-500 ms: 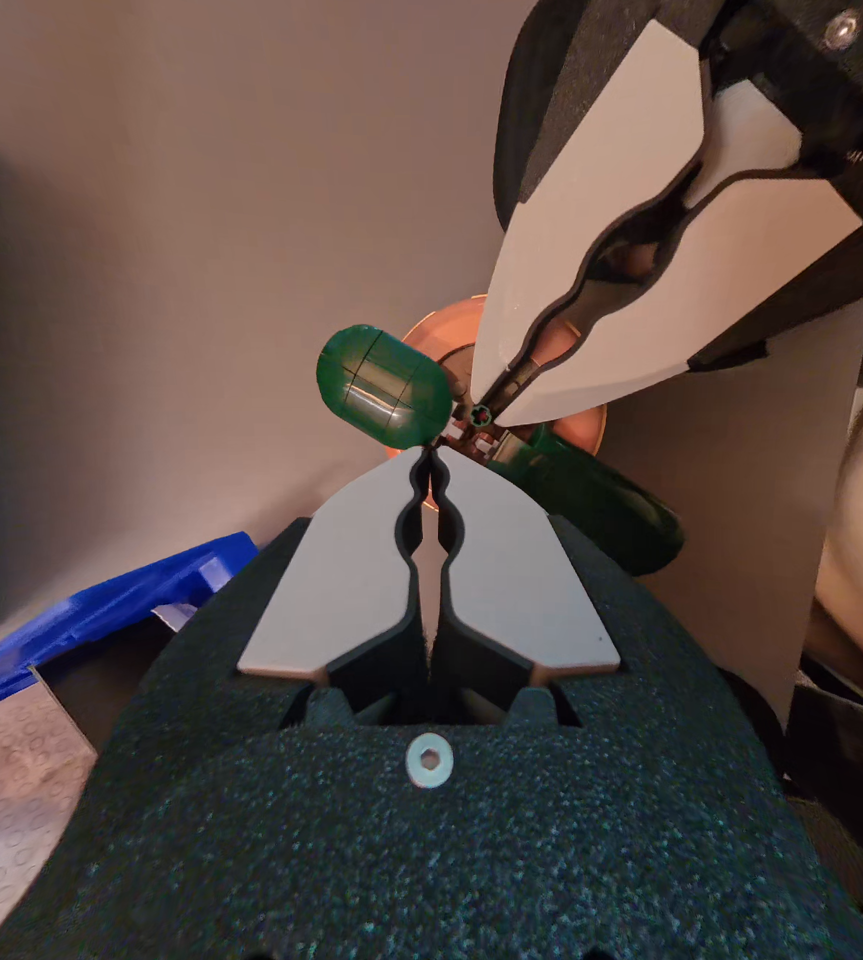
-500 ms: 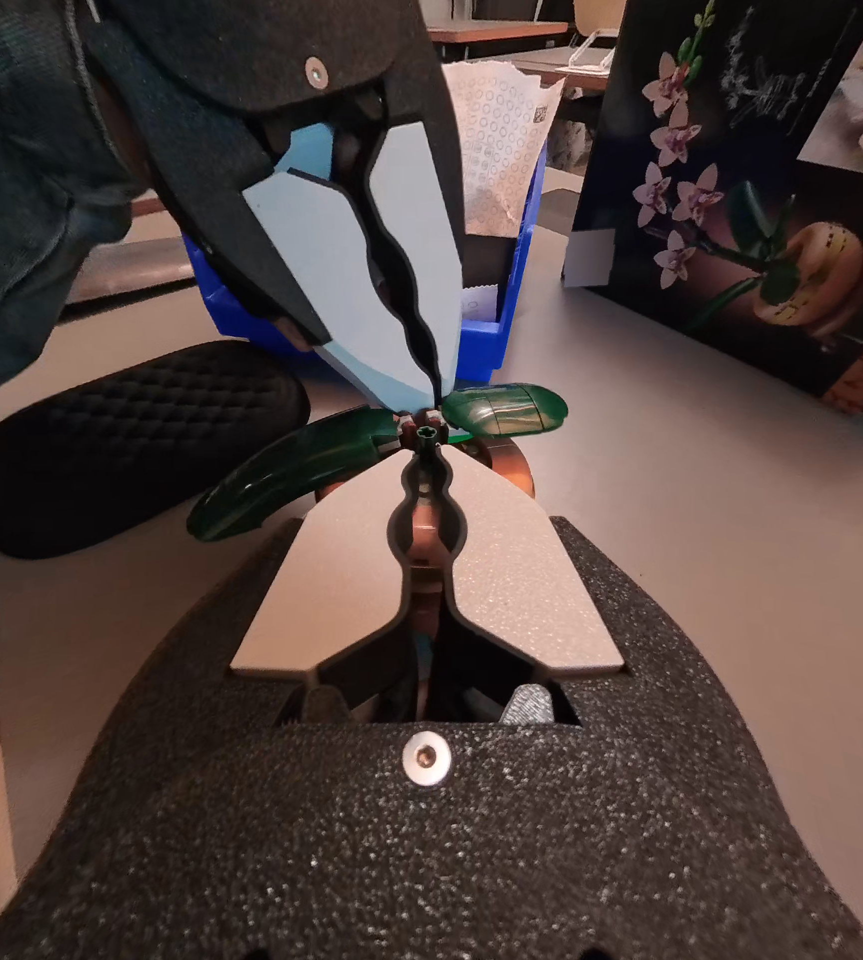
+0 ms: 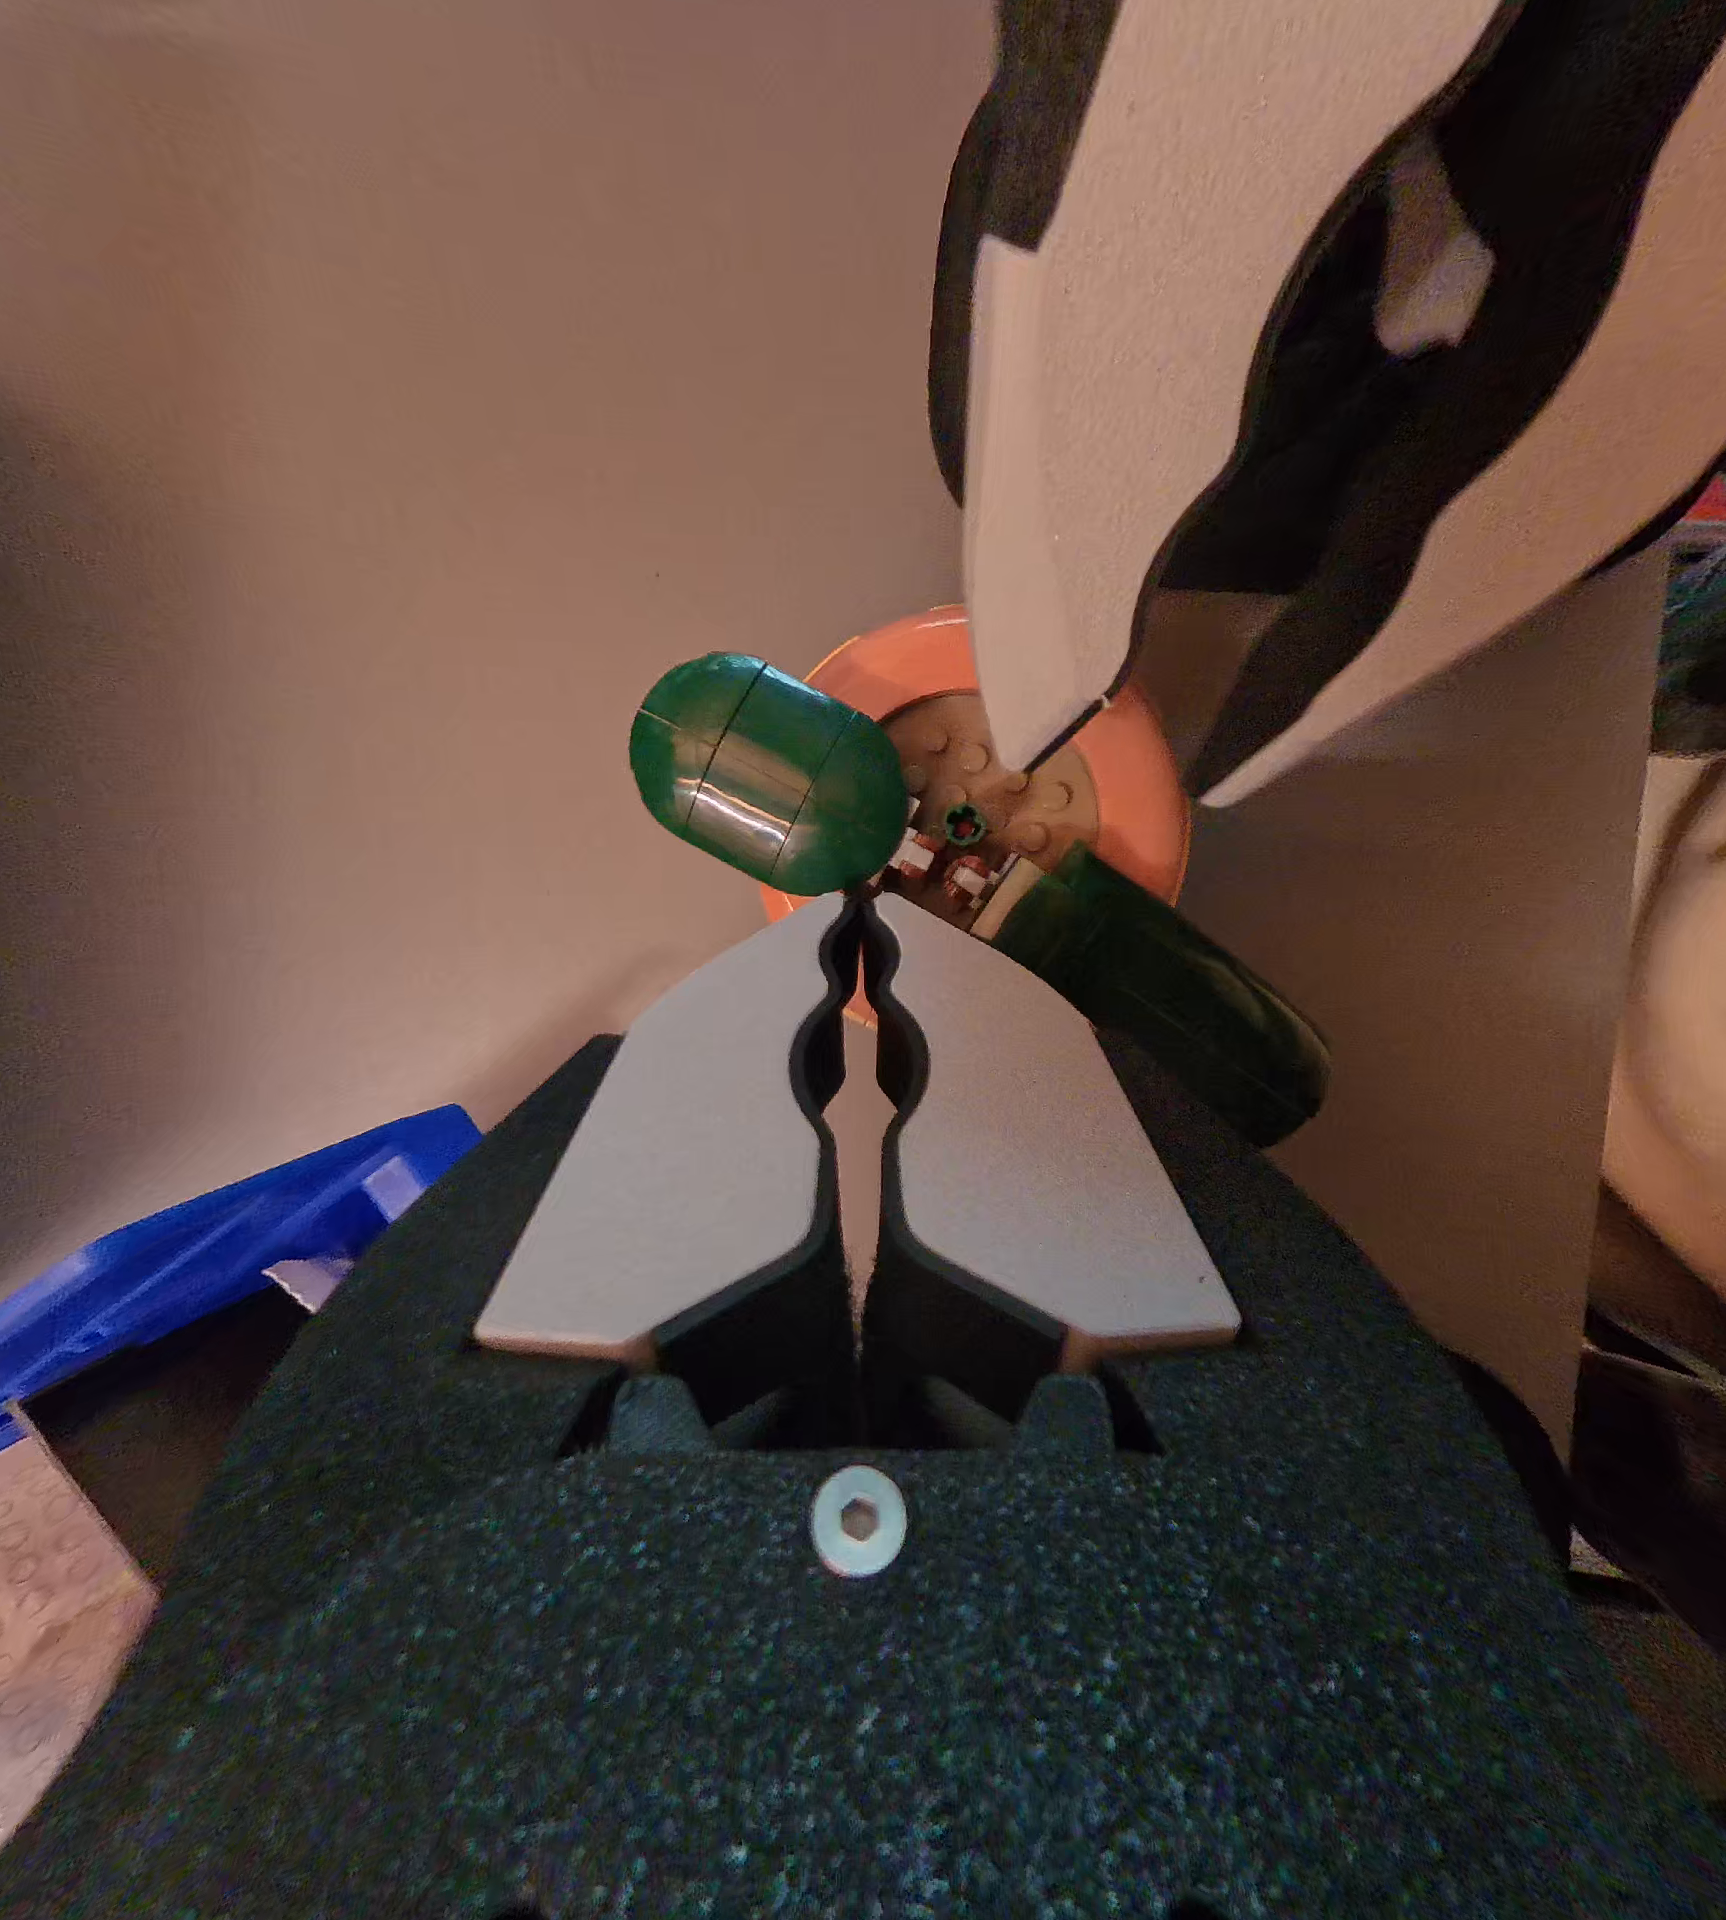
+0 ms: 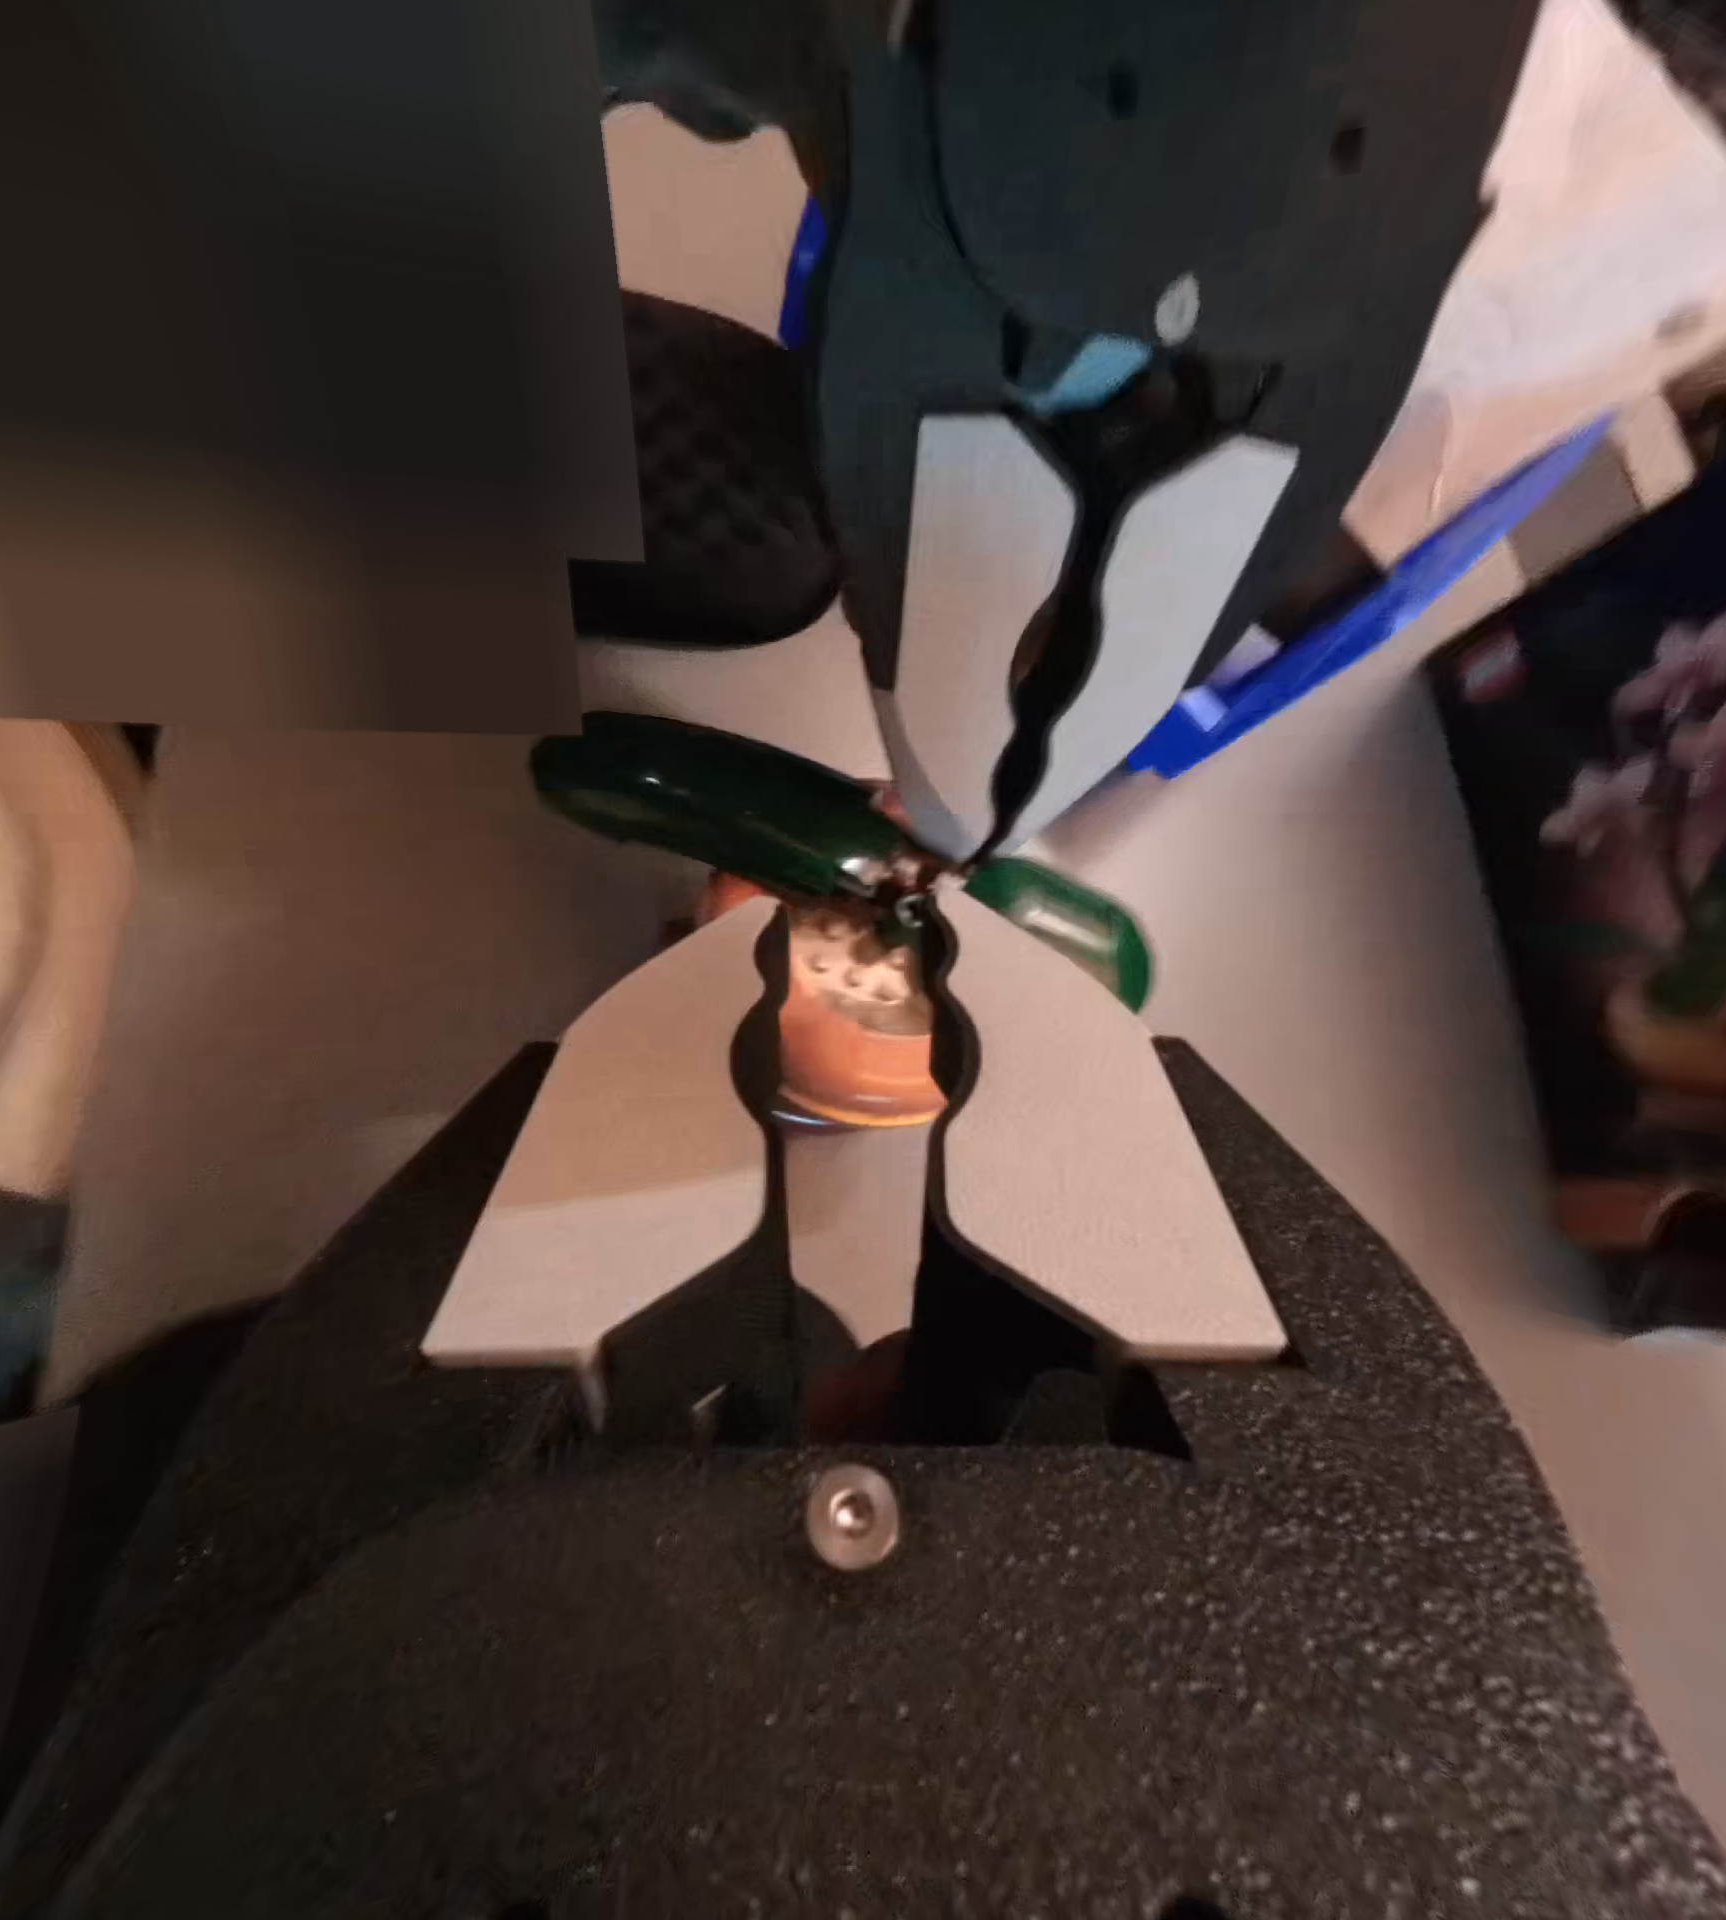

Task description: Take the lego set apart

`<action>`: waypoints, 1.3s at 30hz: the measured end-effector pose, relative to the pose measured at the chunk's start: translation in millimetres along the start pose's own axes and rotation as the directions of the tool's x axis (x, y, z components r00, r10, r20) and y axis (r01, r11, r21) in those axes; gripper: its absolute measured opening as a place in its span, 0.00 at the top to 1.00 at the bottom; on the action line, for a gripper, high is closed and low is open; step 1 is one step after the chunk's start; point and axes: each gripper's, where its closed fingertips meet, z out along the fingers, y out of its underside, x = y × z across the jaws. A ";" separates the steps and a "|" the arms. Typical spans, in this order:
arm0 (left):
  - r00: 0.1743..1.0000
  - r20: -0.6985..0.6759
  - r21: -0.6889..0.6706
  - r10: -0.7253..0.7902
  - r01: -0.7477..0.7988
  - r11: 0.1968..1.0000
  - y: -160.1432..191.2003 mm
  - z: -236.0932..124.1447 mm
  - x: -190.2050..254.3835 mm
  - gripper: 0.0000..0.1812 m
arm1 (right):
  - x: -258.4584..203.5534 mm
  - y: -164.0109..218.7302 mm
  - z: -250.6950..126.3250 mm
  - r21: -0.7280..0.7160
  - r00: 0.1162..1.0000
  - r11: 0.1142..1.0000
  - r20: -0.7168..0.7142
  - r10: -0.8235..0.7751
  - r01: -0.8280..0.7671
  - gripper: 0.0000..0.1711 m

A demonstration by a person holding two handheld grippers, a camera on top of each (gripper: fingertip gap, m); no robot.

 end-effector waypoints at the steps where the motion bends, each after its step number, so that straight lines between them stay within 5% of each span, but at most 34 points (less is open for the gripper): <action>1: 1.000 -0.008 0.010 -0.010 0.010 1.000 -0.1 -0.1 -0.1 1.00 | 5.0 -1.2 0.0 -0.022 0.997 0.997 0.036 -0.072 0.073 0.90; 5: 0.999 -0.026 0.052 -0.040 0.041 0.998 -0.5 -0.3 0.1 1.00 | 4.2 2.7 4.4 -0.079 0.932 0.963 0.284 -0.226 0.258 0.93; 10: 0.993 -0.111 0.079 -0.031 0.040 0.996 -4.0 3.2 9.8 1.00 | 11.0 11.9 12.9 -0.134 0.877 0.904 0.333 -0.346 0.407 0.93; 16: 0.999 -0.050 0.059 -0.008 0.011 0.998 -3.7 3.1 8.1 1.00 | 5.7 21.8 10.7 -0.169 0.991 0.984 0.128 -0.029 0.050 0.94; 23: 0.998 -0.059 0.074 -0.003 0.007 0.997 -3.6 3.3 8.6 1.00 | 7.4 14.3 13.1 -0.025 0.973 0.973 -0.014 0.229 -0.229 0.95; 39: 0.997 -0.075 0.100 0.001 0.007 0.995 -3.5 3.3 8.5 1.00 | 11.0 19.5 18.0 0.038 0.927 0.933 -0.107 0.359 -0.357 0.96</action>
